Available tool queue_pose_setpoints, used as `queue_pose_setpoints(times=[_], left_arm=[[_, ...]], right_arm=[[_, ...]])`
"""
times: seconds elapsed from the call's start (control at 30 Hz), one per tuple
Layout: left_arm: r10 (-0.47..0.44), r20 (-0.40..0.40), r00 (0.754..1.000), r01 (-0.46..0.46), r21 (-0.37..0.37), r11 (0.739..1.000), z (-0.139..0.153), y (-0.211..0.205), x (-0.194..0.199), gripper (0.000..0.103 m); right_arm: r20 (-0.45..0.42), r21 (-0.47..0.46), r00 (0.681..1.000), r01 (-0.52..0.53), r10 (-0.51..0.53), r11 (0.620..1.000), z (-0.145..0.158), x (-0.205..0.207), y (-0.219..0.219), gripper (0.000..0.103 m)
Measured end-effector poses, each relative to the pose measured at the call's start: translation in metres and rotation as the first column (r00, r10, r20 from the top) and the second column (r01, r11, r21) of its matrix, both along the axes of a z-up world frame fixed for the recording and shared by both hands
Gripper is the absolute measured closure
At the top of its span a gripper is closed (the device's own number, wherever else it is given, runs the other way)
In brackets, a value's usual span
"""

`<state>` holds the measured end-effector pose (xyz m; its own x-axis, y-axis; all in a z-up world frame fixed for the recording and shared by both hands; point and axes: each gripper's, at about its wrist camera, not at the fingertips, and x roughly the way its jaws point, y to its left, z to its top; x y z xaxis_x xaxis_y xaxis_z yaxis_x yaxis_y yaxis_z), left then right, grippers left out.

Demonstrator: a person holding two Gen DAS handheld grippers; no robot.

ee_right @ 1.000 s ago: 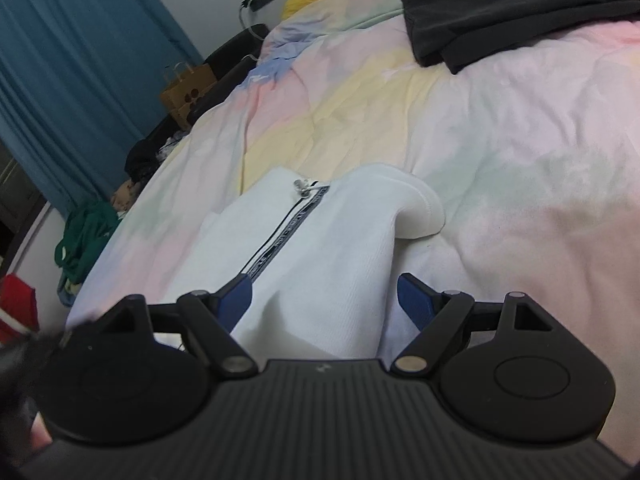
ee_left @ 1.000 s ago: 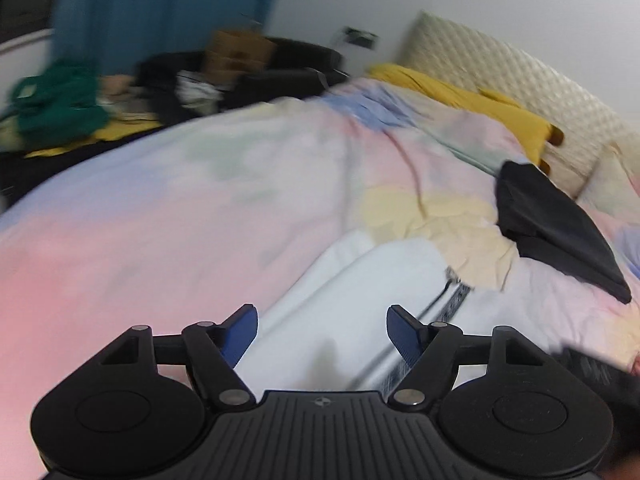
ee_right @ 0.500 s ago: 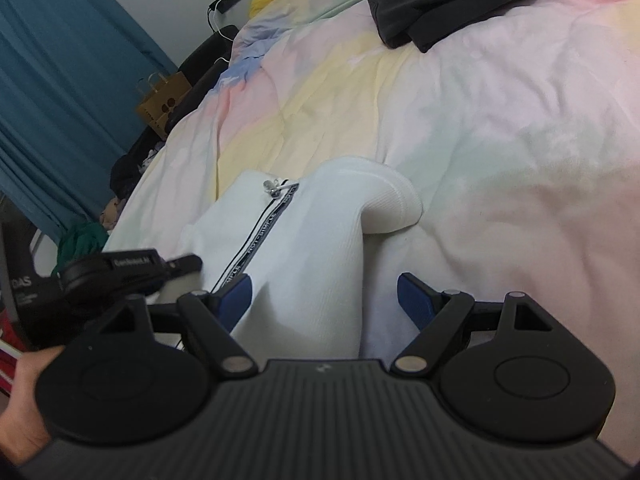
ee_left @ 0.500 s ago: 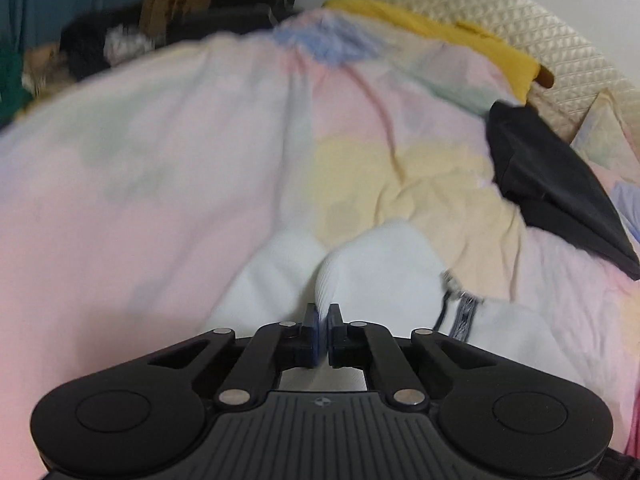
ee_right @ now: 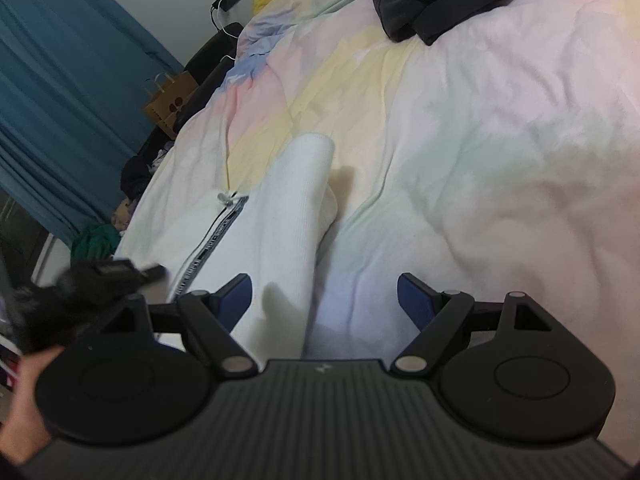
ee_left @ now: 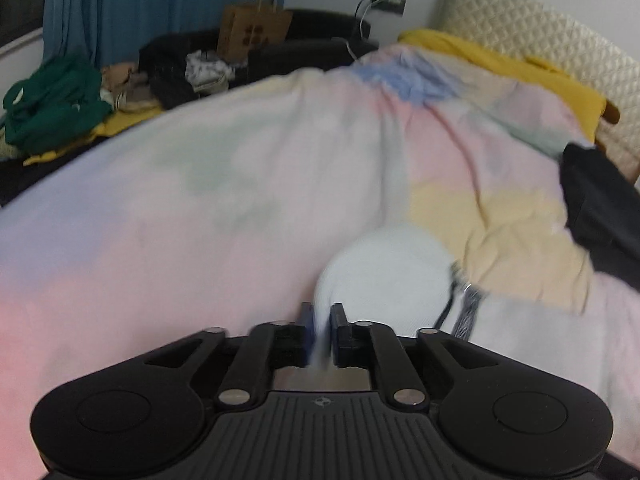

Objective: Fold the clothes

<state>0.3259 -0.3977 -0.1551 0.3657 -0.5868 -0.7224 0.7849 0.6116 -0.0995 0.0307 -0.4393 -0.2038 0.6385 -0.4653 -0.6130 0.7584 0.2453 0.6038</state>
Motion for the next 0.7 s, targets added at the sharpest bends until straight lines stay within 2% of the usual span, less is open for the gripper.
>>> queue_pose_setpoints(times=[0.03,0.1,0.17,0.27,0.3,0.37,0.4,0.5,0.57,0.63,0.7], left_arm=[[0.015,-0.006,1.0,-0.015,-0.014,1.0,0.001,0.005,-0.001,0.073],[0.052,-0.017,0.999,-0.052,-0.035,0.998,0.007,0.019,-0.003,0.058],[0.092,-0.001,0.996,-0.092,-0.047,0.995,0.023,0.045,-0.014,0.05],[0.177,0.02,0.984,-0.173,-0.112,0.978,0.054,0.097,-0.04,0.031],[0.211,0.021,0.977,-0.206,-0.131,0.97,0.062,0.117,-0.05,0.028],[0.29,0.001,0.957,-0.286,-0.151,0.946,0.074,0.163,-0.071,0.027],[0.33,-0.005,0.944,-0.328,-0.147,0.933,0.079,0.187,-0.083,0.027],[0.435,0.058,0.899,-0.43,-0.086,0.899,0.089,0.251,-0.125,0.027],[0.507,0.096,0.857,-0.504,-0.053,0.862,0.094,0.293,-0.153,0.023],[0.59,0.071,0.804,-0.587,-0.063,0.807,0.095,0.337,-0.175,0.022],[0.677,0.017,0.736,-0.673,-0.09,0.734,0.093,0.378,-0.195,0.022]], right_arm=[[0.007,0.003,1.0,-0.011,0.011,1.0,-0.001,0.001,-0.001,0.021],[0.031,0.01,0.999,-0.035,0.035,0.999,-0.002,0.001,-0.003,0.021],[0.051,0.022,0.997,-0.066,0.064,0.998,-0.002,0.003,-0.006,0.021],[0.075,0.042,0.992,-0.109,0.106,0.993,-0.002,0.005,-0.011,0.02],[0.085,0.054,0.989,-0.125,0.12,0.991,-0.002,0.006,-0.013,0.02],[0.11,0.099,0.981,-0.168,0.157,0.981,-0.004,0.009,-0.016,0.02],[0.123,0.121,0.977,-0.19,0.175,0.974,-0.005,0.011,-0.018,0.02],[0.145,0.17,0.961,-0.26,0.237,0.951,-0.007,0.018,-0.019,0.02],[0.15,0.184,0.951,-0.297,0.271,0.937,-0.006,0.021,-0.016,0.02],[0.16,0.199,0.944,-0.317,0.288,0.927,-0.004,0.022,-0.015,0.02],[0.166,0.22,0.943,-0.32,0.288,0.922,-0.003,0.023,-0.014,0.02]])
